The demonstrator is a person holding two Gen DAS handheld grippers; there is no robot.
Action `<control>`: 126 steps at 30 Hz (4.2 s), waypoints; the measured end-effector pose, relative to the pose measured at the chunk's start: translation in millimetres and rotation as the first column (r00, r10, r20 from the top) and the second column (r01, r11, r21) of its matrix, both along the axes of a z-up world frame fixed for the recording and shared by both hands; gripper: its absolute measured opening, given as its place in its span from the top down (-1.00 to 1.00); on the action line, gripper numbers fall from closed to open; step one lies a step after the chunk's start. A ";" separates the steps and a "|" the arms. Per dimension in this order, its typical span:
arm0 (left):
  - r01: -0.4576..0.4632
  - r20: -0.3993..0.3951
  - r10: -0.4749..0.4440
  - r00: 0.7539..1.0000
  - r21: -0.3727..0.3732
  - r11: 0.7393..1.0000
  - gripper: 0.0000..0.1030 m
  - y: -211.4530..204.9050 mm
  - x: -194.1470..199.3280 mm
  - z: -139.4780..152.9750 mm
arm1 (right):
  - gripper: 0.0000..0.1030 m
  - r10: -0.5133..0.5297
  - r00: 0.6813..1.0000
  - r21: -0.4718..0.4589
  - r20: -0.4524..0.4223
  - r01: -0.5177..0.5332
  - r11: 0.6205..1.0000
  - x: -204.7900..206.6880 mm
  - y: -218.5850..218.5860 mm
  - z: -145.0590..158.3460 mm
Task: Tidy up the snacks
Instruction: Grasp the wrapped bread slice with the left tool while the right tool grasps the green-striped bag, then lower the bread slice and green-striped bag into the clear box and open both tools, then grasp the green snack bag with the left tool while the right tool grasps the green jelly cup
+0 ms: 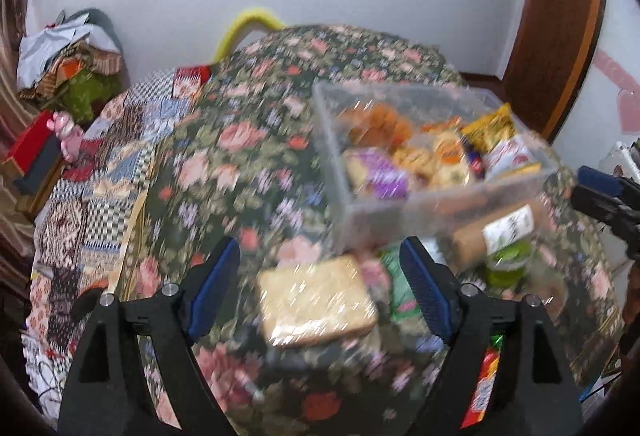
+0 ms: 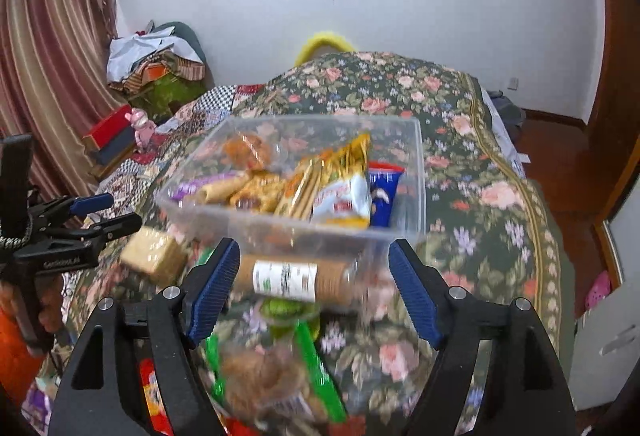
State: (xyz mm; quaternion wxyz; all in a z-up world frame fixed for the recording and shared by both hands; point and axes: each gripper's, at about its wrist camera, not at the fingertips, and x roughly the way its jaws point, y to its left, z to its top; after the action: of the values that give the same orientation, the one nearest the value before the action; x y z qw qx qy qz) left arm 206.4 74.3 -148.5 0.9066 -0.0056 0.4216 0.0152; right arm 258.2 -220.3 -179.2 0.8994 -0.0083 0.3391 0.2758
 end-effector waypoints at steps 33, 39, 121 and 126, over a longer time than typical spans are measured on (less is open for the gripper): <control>-0.015 -0.103 0.011 0.995 -0.039 0.999 -0.59 -6.5 -8.3 -72.0 | -0.63 0.083 0.973 -0.046 -0.216 -0.095 0.994 -29.2 26.1 -80.4; 0.002 -0.106 -0.007 0.994 -0.049 0.999 -0.58 -12.6 -23.6 -68.0 | -0.44 0.100 0.971 -0.041 -0.216 -0.111 0.993 -24.7 30.3 -84.6; 0.082 0.100 -0.076 0.992 -0.063 0.995 -0.65 -59.6 37.7 39.3 | -0.42 -0.013 0.993 -0.001 0.119 0.013 1.000 15.5 20.8 38.1; 0.088 0.095 -0.084 0.992 -0.043 0.995 -0.76 -53.8 11.4 41.2 | -0.42 -0.001 0.996 0.008 0.092 0.000 1.000 -2.5 11.5 31.7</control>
State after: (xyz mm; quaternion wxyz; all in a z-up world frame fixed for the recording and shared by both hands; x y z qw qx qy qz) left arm 217.8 20.5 -107.3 0.9246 -0.0097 0.3792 -0.0341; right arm 255.7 -208.7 -147.5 0.9142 -0.0172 0.2960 0.2762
